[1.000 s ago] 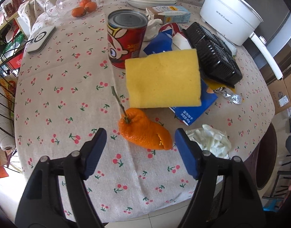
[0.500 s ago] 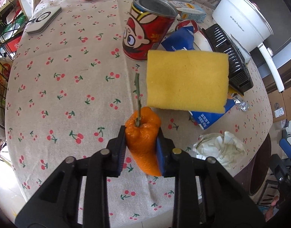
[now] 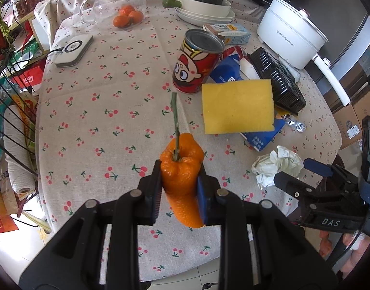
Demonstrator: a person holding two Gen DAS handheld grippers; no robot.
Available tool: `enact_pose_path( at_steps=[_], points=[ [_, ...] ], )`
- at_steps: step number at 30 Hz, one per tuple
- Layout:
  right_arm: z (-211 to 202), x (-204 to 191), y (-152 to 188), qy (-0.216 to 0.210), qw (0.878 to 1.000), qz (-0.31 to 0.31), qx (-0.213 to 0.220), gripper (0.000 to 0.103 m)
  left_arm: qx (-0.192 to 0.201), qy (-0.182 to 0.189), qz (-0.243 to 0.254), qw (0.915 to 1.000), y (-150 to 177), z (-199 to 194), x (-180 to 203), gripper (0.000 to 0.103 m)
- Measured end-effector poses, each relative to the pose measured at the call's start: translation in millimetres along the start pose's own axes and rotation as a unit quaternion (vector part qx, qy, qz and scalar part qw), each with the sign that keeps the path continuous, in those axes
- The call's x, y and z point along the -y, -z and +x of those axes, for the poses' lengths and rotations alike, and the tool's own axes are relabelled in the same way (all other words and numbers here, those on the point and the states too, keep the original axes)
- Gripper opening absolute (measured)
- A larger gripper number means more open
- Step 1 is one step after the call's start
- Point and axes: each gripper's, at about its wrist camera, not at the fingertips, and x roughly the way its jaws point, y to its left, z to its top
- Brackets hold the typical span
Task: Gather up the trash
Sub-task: 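Carry both items over the brown bin and open both tools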
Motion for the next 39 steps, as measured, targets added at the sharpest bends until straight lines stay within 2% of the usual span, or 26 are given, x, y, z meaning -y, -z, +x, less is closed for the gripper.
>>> enact_pose_path(
  at_steps=[3,7,10,16,26,33,39],
  points=[
    [10,-4,-1,-0.001,1.000,0.006,-0.006,0.082,-0.002,-0.001,0.001,1.0000,-1,1,-5,0.027],
    [15,-9,-2,-0.028,1.000,-0.002,-0.011,0.047,-0.006,0.001,0.008,1.0000,0,4,2,0.027],
    [7,-12,-2,-0.020,1.000,-0.016,-0.005,0.038,-0.004,0.005,0.016,0.9998,0,4,12,0.027],
    [-14,8,0,-0.014,1.000,-0.005,0.011,0.036,-0.002,0.017,0.029,0.9994,-1,4,33,0.027],
    [-65,79,21,0.022,0.998,0.034,0.043,0.036,0.006,0.056,0.071,0.9958,-2,2,93,0.027],
    [-110,145,52,0.052,0.993,0.082,0.067,0.036,-0.001,0.096,0.111,0.9891,7,7,154,0.027],
    [-141,204,85,0.073,0.986,0.129,0.080,0.036,-0.003,0.141,0.141,0.9798,23,11,212,0.027]
  ],
)
